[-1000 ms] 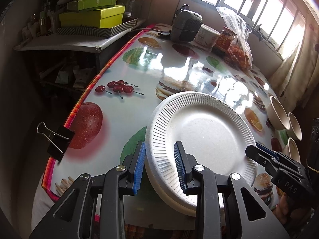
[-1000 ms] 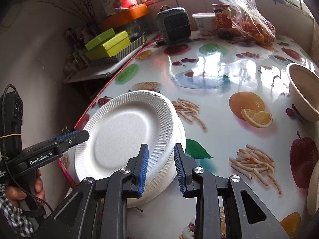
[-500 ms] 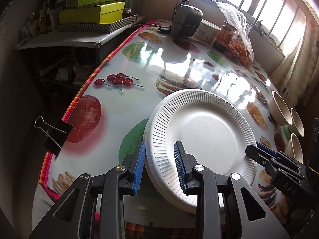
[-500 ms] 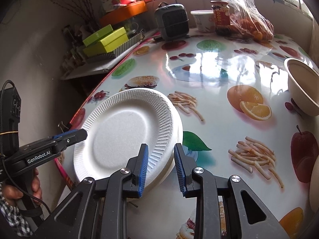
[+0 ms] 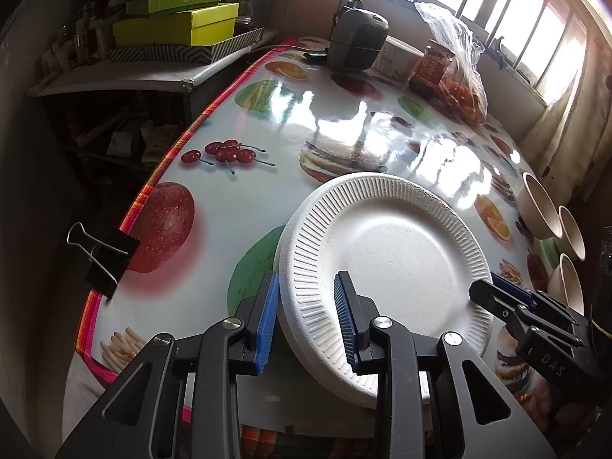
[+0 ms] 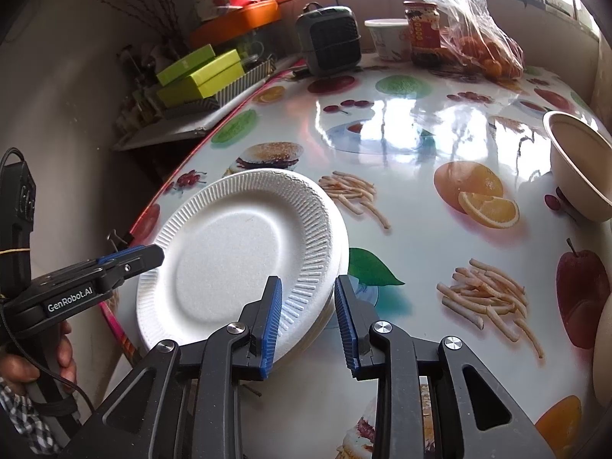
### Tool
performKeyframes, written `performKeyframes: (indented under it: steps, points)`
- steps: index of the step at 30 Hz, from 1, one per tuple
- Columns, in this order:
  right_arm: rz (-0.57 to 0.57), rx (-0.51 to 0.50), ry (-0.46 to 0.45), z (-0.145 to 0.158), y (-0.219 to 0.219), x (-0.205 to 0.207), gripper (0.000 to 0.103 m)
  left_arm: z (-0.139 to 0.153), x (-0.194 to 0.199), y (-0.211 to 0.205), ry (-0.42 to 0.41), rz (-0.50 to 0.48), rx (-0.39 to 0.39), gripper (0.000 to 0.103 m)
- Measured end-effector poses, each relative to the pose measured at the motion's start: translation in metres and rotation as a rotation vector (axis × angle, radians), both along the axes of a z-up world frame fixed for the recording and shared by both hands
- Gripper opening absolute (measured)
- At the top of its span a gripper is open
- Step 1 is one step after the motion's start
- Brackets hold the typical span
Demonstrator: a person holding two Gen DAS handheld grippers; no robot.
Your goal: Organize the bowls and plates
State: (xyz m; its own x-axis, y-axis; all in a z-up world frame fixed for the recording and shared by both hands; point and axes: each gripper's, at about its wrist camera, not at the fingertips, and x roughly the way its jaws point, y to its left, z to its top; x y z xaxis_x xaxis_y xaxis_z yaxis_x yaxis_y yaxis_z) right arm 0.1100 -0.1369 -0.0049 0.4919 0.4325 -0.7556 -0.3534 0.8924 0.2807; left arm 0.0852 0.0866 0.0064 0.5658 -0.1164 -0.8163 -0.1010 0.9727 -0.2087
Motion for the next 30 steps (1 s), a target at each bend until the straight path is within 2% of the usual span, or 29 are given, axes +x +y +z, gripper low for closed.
performKeyframes:
  steps: [6, 13, 18, 25, 30]
  points:
    - [-0.002, -0.012, -0.01, 0.001, 0.001, -0.001, 0.036, 0.0, 0.0, -0.001, 0.0, 0.001, 0.004, 0.032]
    - [-0.015, -0.003, -0.017, 0.003, -0.003, -0.001, 0.045, 0.002, -0.001, 0.004, -0.012, 0.006, -0.014, 0.04]
    - [-0.039, 0.034, -0.015, 0.005, -0.013, -0.002, 0.052, 0.004, -0.006, 0.013, -0.031, 0.021, -0.066, 0.05]
    - [-0.067, 0.089, 0.011, 0.003, -0.025, -0.001, 0.054, 0.0, -0.013, 0.028, -0.02, 0.036, -0.138, 0.05]
    - [-0.054, 0.106, 0.041, -0.003, -0.022, 0.005, 0.054, -0.01, -0.009, 0.029, 0.019, 0.038, -0.183, 0.05]
